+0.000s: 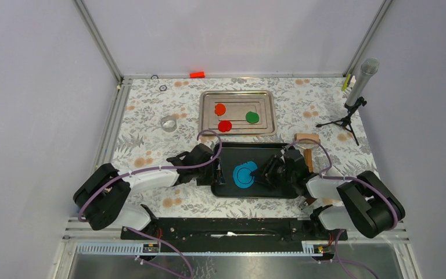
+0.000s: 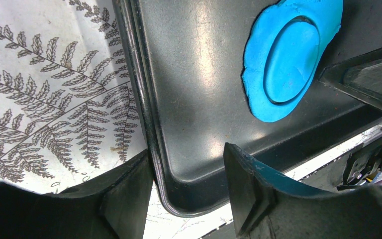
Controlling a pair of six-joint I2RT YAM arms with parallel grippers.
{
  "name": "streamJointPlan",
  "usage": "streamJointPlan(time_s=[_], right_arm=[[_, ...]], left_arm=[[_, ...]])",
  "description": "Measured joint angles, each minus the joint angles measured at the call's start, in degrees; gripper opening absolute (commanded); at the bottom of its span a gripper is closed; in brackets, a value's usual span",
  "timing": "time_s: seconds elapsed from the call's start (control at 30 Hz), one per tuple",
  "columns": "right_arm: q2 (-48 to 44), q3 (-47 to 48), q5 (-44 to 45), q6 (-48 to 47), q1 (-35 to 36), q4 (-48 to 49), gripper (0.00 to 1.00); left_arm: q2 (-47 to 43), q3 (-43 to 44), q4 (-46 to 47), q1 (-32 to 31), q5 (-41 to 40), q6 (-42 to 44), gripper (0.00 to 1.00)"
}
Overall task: Roll out the dumpling wrappers from the dough
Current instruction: Remove the dumpling wrapper from the work surface.
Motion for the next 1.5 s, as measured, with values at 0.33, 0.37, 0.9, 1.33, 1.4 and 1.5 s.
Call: streamJointPlan(time_s=[0.33,0.37,0.9,1.33,1.4,1.5], right_arm=[[3.39,0.96,0.04,0.24,0.0,1.44,0.45],[3.43,0.96,0.11,0.33,0.0,1.57,0.45],[4.04,1.68,5.4,2.4,0.0,2.69,0.46],[8.63,5.29,7.04,3.1,0.0,4.48,0.46],[8.68,5.86,7.82,3.08,0.0,3.91,0.46],[8.79,6.58,9.11,3.04,0.0,3.3,0.46]], left_arm=[[0.0,0.0,0.0,0.0,0.0,0.09,0.58],[0.0,0.0,0.0,0.0,0.0,0.09,0.58],[-0.09,0.0,-0.07,0.0,0.0,0.7,0.58],[-0.09,0.0,-0.02,0.0,0.13,1.25,0.58],[-0.09,0.0,-0.02,0.0,0.15,1.4,0.58],[-0.09,0.0,0.0,0.0,0.22,1.46,0.58]])
